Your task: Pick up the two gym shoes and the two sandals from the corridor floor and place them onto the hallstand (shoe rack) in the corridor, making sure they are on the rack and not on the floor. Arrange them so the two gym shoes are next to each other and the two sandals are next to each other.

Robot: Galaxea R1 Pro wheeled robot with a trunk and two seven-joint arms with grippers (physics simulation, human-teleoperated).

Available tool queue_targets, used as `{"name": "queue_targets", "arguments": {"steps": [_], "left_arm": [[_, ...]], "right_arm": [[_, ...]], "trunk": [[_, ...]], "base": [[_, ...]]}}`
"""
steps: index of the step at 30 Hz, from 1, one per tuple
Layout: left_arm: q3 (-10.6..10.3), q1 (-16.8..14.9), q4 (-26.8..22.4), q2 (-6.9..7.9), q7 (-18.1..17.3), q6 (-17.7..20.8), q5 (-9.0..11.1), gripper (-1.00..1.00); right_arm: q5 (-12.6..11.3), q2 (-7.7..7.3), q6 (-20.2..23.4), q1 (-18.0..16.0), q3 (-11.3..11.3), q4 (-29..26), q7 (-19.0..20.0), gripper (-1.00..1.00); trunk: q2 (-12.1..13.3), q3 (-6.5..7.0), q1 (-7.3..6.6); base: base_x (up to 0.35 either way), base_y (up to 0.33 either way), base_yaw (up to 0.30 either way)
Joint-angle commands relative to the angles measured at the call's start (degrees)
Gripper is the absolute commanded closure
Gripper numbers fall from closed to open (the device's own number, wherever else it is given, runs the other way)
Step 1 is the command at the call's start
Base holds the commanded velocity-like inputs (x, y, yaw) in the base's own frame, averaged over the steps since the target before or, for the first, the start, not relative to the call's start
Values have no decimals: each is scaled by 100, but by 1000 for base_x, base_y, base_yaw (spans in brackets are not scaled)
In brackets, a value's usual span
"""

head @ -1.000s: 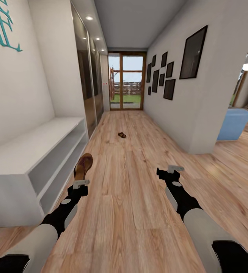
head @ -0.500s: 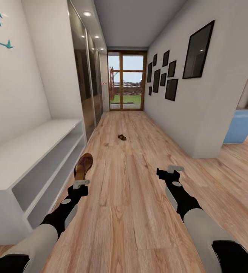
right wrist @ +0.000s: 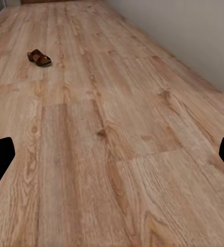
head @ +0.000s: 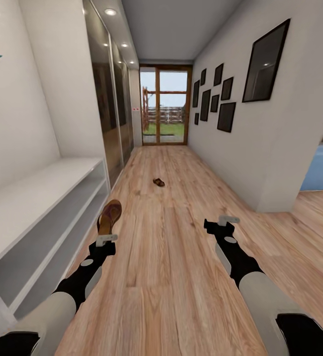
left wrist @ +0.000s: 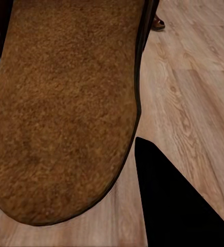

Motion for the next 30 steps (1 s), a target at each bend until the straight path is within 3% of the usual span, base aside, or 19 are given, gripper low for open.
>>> {"name": "queue_targets", "arguments": {"steps": [1,30], "left_arm": [[-15,-4,2,2,12,-13,23,100],[-15,-2,2,-6,12,-13,23,100]], "right_arm": [[-28,3,-2,-2,-4,-2,-12,-100],[-28,3,-2,-2,-4,-2,-13,-100]], "trunk": [[-2,-6,2],[-2,-6,2]], "base": [[349,0,0],[349,-18,0]]}}
